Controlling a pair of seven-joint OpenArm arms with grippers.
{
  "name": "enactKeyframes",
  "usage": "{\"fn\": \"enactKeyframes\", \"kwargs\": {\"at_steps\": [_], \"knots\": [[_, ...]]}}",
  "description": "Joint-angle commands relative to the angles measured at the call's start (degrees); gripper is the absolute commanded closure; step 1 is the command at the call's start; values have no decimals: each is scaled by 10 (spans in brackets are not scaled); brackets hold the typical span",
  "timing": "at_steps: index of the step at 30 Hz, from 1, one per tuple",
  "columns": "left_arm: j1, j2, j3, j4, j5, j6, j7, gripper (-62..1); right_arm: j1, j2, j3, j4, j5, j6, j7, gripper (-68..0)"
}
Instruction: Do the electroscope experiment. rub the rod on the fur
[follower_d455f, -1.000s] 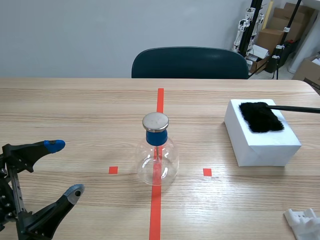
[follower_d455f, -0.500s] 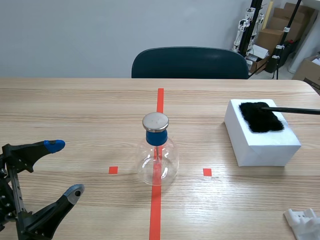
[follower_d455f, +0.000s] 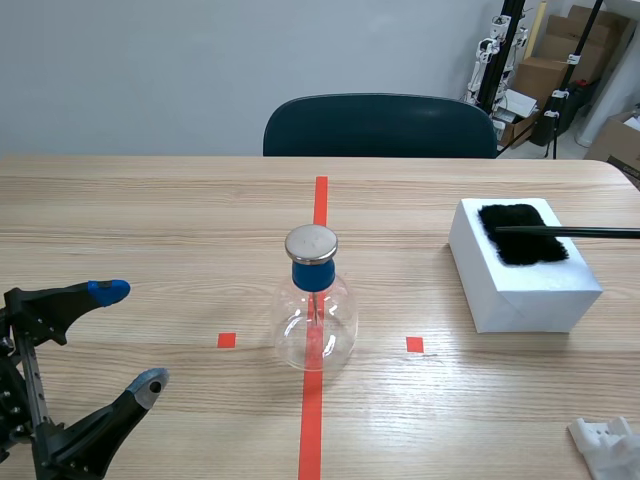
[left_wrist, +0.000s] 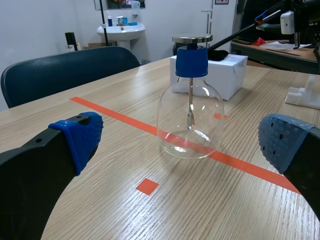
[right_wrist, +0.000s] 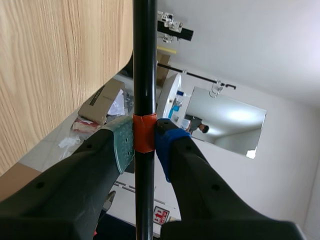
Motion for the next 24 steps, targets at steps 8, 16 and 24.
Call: {"fn": "enactKeyframes", "kwargs": {"at_steps": [8, 16, 24], "knots": [[-2, -3, -2, 7, -5, 0, -9, -623, 7, 16, 8, 9, 8, -8, -88, -4], [-2, -3, -2, 7, -5, 0, -9, -623, 7, 16, 8, 9, 8, -8, 2, -4], [-2, -3, -2, 7, -5, 0, -9, -623, 7, 16, 8, 9, 8, -8, -57, -4]]}}
